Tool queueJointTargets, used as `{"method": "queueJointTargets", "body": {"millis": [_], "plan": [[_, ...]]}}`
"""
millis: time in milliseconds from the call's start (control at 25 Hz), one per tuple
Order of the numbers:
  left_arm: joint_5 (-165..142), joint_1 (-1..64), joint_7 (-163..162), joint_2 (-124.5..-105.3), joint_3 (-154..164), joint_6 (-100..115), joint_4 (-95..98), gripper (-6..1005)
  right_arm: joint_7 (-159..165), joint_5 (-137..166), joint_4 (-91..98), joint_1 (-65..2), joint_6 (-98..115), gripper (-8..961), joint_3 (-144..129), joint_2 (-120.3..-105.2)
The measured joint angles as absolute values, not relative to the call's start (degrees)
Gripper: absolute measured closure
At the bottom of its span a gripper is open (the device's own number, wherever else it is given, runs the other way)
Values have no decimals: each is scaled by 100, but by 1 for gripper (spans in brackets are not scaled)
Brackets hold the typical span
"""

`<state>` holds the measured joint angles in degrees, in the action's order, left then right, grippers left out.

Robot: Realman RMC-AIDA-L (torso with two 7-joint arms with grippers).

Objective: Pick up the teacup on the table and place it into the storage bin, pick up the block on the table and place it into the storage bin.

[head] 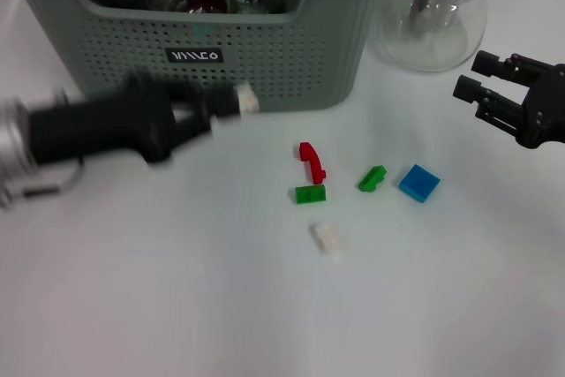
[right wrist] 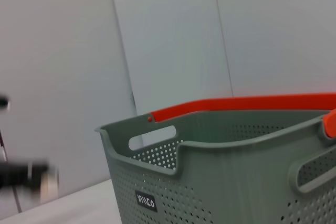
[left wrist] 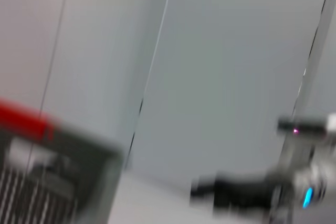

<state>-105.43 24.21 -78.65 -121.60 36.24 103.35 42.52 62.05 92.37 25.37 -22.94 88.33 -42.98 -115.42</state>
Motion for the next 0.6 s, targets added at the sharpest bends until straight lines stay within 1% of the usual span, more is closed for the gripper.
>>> {"method": "queueJointTargets", "body": {"millis": [80, 200, 400, 520, 600], "plan": [[-10390, 2646, -8520, -12096, 3295, 10638, 4647, 848, 6205, 9237, 2537, -2306, 8833, 449, -4297, -11547], [-10144, 3093, -9511, -11929, 2992, 10647, 5192, 848, 6205, 9237, 2538, -2310, 8830, 449, -4297, -11556], [-10394, 3810, -10630, -11559, 3159, 9710, 5692, 849, 6205, 9237, 2554, -2311, 8808, 448, -4301, -11576], [-11070, 4218, -11147, -11286, 3600, 8839, 5734, 849, 6202, 9237, 2564, -2300, 8807, 448, -4301, -11580], [-11577, 4399, -11381, -11197, 3882, 8416, 5664, 849, 6183, 9237, 2565, -2300, 8804, 448, -4300, -11586]]}}
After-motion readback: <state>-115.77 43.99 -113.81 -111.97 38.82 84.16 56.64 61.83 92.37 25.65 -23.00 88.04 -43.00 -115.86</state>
